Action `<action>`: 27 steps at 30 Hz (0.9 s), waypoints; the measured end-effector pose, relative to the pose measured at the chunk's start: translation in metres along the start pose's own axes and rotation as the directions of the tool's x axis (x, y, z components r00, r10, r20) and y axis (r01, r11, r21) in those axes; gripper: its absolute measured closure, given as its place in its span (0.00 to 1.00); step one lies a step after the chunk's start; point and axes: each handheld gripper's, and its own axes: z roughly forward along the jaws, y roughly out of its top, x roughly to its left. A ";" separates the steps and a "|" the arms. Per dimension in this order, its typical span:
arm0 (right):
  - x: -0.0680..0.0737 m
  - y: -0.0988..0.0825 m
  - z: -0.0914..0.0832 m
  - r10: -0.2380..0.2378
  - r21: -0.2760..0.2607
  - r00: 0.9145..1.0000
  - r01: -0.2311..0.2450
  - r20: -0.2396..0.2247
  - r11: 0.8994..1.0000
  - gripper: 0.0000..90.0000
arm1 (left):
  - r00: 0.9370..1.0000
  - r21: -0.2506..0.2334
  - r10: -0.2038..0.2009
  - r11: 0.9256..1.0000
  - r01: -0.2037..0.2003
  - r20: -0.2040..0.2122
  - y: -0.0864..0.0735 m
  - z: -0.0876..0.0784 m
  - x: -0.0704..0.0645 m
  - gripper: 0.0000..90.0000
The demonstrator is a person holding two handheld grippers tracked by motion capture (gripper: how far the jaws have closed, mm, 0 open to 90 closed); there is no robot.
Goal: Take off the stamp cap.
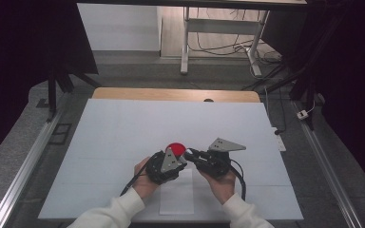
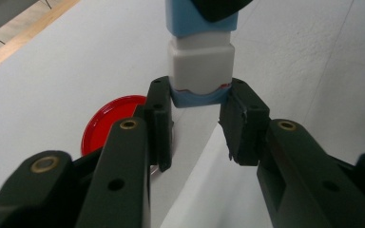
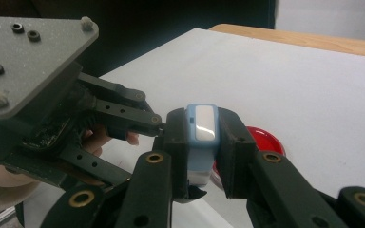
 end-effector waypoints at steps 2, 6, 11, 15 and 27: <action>0.000 0.000 0.000 0.002 0.000 1.000 -0.002 0.000 1.000 0.84 | 1.000 -0.004 -0.003 1.000 0.003 0.003 0.000 0.000 0.001 0.73; 0.000 0.000 -0.001 0.002 -0.007 1.000 -0.002 -0.001 1.000 0.84 | 1.000 -0.005 -0.026 1.000 0.026 0.006 0.000 -0.001 0.001 0.73; -0.001 0.002 -0.006 -0.007 -0.032 1.000 0.008 0.030 0.999 0.84 | 0.996 0.000 -0.089 0.996 0.089 0.017 -0.005 0.002 0.008 0.73; -0.005 0.002 -0.007 0.006 -0.035 1.000 -0.005 0.027 0.999 0.84 | 0.998 -0.003 -0.070 0.998 0.070 0.010 -0.005 0.001 0.007 0.73; -0.006 0.003 -0.010 0.000 -0.048 1.000 0.002 0.029 0.999 0.84 | 0.997 -0.005 -0.079 0.997 0.079 0.002 -0.008 -0.003 0.011 0.73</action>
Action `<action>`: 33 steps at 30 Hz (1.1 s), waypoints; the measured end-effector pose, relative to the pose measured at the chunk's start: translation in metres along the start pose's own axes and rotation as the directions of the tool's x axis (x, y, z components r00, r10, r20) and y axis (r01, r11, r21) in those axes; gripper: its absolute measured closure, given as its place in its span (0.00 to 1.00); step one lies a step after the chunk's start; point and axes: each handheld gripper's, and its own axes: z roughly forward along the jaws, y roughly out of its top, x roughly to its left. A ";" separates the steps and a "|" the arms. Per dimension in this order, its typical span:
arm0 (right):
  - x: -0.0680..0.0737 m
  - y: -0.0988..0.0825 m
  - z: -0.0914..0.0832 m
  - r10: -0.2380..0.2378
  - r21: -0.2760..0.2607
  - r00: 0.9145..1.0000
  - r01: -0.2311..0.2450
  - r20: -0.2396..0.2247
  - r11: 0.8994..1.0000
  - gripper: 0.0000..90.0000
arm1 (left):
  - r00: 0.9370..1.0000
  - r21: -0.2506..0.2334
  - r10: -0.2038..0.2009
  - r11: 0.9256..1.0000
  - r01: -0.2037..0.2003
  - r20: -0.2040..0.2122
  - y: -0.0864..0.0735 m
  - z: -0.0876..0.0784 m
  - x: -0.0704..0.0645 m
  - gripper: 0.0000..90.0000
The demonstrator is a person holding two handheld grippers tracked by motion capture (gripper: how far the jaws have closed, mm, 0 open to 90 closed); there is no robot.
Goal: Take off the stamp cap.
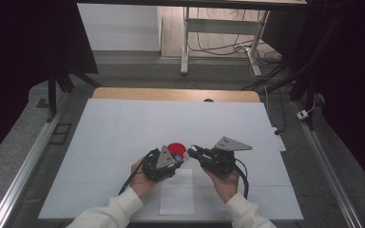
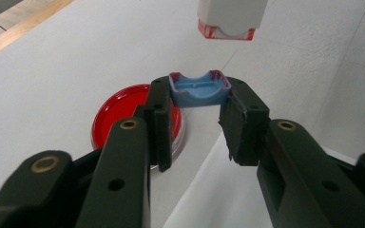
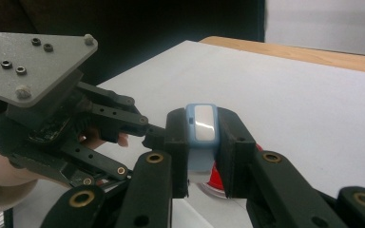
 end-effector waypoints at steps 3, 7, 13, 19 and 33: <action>-0.001 0.000 -0.001 -0.006 -0.003 1.000 0.006 0.005 1.000 0.84 | 1.000 -0.003 -0.005 1.000 0.005 0.001 -0.001 -0.001 0.001 0.73; -0.002 0.001 -0.002 -0.008 -0.005 1.000 0.008 0.007 1.000 0.84 | 1.000 -0.006 -0.012 1.000 0.012 0.001 -0.002 -0.005 0.004 0.73; -0.004 0.001 -0.004 -0.012 -0.007 1.000 0.012 0.012 1.000 0.84 | 0.999 -0.021 -0.035 0.999 0.035 0.008 -0.007 -0.014 0.010 0.73; -0.004 0.002 -0.005 -0.021 -0.010 1.000 0.021 0.016 1.000 0.84 | 0.998 -0.026 -0.067 0.997 0.067 0.010 -0.018 -0.029 0.017 0.73; -0.009 0.002 -0.008 -0.029 -0.006 0.999 0.029 0.030 1.000 0.84 | 0.991 -0.038 -0.134 0.990 0.134 -0.023 -0.050 -0.068 0.033 0.73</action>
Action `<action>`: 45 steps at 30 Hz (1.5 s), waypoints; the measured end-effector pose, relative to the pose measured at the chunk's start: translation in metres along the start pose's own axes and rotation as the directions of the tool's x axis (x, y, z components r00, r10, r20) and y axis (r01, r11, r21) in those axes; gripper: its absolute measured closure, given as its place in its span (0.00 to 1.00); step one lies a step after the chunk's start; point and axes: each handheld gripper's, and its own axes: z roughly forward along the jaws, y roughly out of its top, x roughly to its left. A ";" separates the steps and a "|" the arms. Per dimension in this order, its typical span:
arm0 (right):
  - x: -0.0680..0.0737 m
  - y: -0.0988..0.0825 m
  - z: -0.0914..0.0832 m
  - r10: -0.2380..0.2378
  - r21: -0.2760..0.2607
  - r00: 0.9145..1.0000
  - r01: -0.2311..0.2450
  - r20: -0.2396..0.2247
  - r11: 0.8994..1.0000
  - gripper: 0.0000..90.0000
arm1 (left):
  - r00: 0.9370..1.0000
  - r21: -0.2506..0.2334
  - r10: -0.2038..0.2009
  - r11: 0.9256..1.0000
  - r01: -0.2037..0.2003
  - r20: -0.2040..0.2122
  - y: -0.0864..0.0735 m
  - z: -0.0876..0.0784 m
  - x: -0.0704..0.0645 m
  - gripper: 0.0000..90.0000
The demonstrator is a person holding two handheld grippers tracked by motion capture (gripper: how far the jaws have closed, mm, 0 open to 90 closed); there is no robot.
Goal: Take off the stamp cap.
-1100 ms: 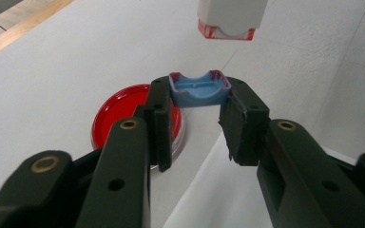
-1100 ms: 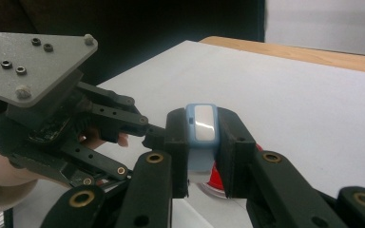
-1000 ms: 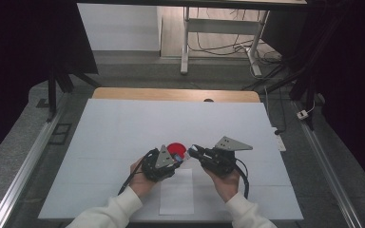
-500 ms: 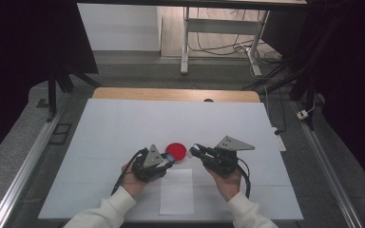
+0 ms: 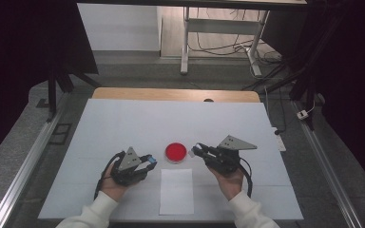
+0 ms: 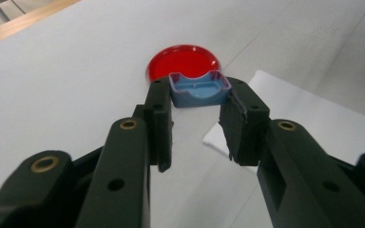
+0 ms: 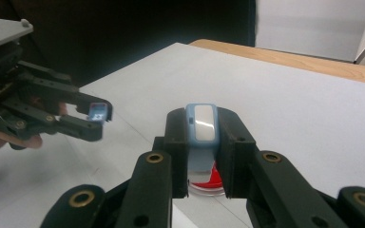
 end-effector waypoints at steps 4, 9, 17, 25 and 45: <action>0.000 0.000 0.001 -0.005 0.005 1.000 0.005 -0.002 1.000 0.84 | 1.000 -0.003 -0.015 1.000 0.015 -0.013 -0.007 -0.010 0.006 0.73; 0.000 -0.001 0.002 -0.011 0.012 1.000 0.011 0.002 1.000 0.84 | 0.999 0.000 -0.036 0.999 0.036 -0.017 -0.016 -0.021 0.011 0.73; -0.002 -0.001 0.001 -0.015 0.012 1.000 0.015 0.011 1.000 0.84 | 0.997 0.008 -0.071 0.997 0.072 -0.028 -0.032 -0.036 0.017 0.73; -0.003 -0.001 0.000 -0.030 0.015 0.999 0.030 0.021 0.999 0.84 | 0.994 0.010 -0.097 0.995 0.098 -0.040 -0.045 -0.051 0.020 0.73; -0.004 -0.001 -0.001 -0.050 0.018 0.998 0.050 0.032 0.999 0.84 | 0.991 0.016 -0.120 0.993 0.121 -0.055 -0.054 -0.057 0.026 0.72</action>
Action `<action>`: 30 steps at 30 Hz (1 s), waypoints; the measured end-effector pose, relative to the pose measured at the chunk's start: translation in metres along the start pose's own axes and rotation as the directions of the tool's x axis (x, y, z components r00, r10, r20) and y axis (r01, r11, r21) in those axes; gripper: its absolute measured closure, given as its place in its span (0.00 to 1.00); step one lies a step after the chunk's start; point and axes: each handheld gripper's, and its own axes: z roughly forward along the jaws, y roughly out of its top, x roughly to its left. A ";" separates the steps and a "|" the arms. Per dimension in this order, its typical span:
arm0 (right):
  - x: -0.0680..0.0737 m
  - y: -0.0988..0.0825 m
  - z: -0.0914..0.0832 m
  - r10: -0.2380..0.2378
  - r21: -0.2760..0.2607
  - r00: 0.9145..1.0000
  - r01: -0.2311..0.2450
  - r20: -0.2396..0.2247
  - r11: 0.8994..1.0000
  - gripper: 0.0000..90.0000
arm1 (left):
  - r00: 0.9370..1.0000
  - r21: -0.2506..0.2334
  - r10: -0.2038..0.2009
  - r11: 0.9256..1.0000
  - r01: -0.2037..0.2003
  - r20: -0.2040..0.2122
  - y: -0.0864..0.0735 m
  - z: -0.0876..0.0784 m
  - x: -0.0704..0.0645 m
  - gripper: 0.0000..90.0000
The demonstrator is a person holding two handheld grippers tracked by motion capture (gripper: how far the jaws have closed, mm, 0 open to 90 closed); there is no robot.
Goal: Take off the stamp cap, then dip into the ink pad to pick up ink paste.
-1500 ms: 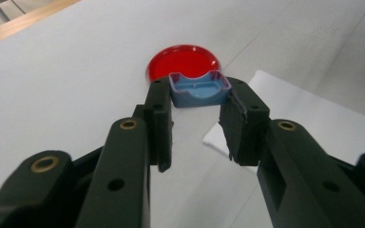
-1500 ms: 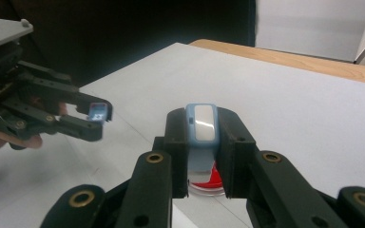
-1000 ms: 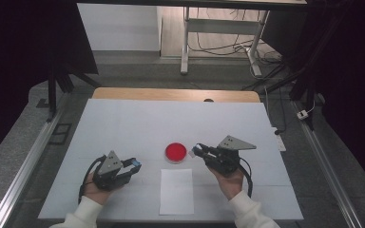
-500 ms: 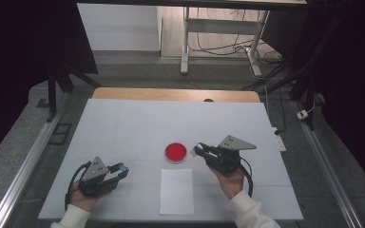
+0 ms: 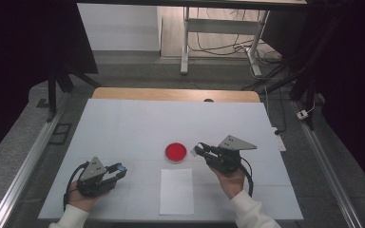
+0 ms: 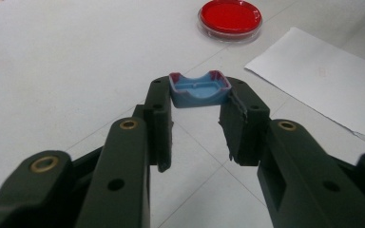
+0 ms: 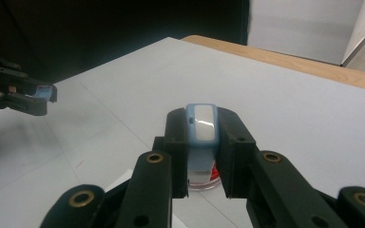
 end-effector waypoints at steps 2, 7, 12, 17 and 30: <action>0.000 0.000 0.000 -0.003 0.000 1.000 0.003 0.000 1.000 0.84 | 1.000 -0.001 -0.001 1.000 0.001 0.000 0.000 0.000 0.000 0.72; 0.001 0.001 0.001 -0.009 0.000 1.000 0.009 0.002 1.000 0.84 | 1.000 0.000 0.003 1.000 -0.003 0.000 0.001 0.000 0.001 0.72; 0.000 0.001 0.003 -0.023 0.009 1.000 0.023 0.006 1.000 0.84 | 1.000 -0.001 0.003 1.000 -0.003 0.000 0.001 0.000 0.001 0.72; 0.000 0.004 0.007 -0.026 0.019 1.000 0.026 0.003 0.999 0.84 | 1.000 0.000 0.006 1.000 -0.006 0.002 0.001 0.001 0.001 0.72; -0.006 0.016 0.019 -0.041 0.049 0.999 0.041 -0.004 0.998 0.84 | 1.000 0.008 0.006 1.000 -0.006 0.003 0.001 0.002 0.002 0.72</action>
